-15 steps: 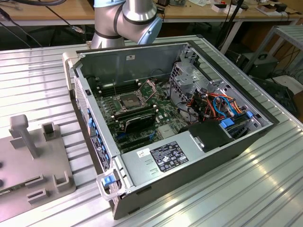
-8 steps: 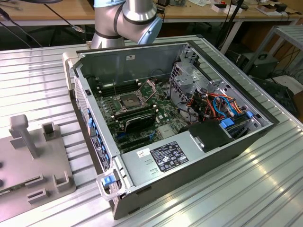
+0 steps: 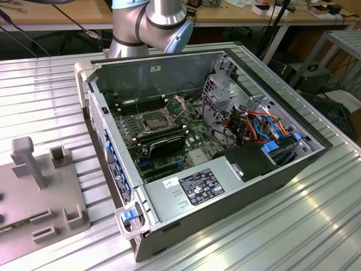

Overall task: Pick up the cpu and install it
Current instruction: 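Pick up the cpu and move it towards the insertion slot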

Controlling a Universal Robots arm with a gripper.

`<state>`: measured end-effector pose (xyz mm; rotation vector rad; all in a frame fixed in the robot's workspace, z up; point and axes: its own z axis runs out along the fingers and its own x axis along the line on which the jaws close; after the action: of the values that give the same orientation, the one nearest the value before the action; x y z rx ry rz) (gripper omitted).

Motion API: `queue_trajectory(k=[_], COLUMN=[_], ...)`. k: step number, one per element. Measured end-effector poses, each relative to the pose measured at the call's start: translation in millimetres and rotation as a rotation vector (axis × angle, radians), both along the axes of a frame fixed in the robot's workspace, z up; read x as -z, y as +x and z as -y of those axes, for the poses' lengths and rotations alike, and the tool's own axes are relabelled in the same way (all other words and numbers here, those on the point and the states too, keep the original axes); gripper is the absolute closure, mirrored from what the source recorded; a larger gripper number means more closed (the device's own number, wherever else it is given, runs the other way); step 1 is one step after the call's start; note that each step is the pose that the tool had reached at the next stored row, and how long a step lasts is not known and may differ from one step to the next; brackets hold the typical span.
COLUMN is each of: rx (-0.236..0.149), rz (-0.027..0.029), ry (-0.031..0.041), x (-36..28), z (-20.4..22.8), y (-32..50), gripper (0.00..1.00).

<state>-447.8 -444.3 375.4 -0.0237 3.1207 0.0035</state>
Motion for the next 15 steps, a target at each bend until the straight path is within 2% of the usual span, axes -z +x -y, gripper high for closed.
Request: queue_trajectory(k=[2,4,9,15], rx=[0.0,0.0,0.0,0.0], rz=[0.0,0.0001,0.0001,0.0001], ry=[0.0,0.0001,0.0001,0.0001], x=[0.0,0.1,0.1,0.1], z=[0.0,0.0,0.0,0.0], y=[2.6,12.3,18.4,21.9], gripper=[0.45,0.45,0.45,0.45])
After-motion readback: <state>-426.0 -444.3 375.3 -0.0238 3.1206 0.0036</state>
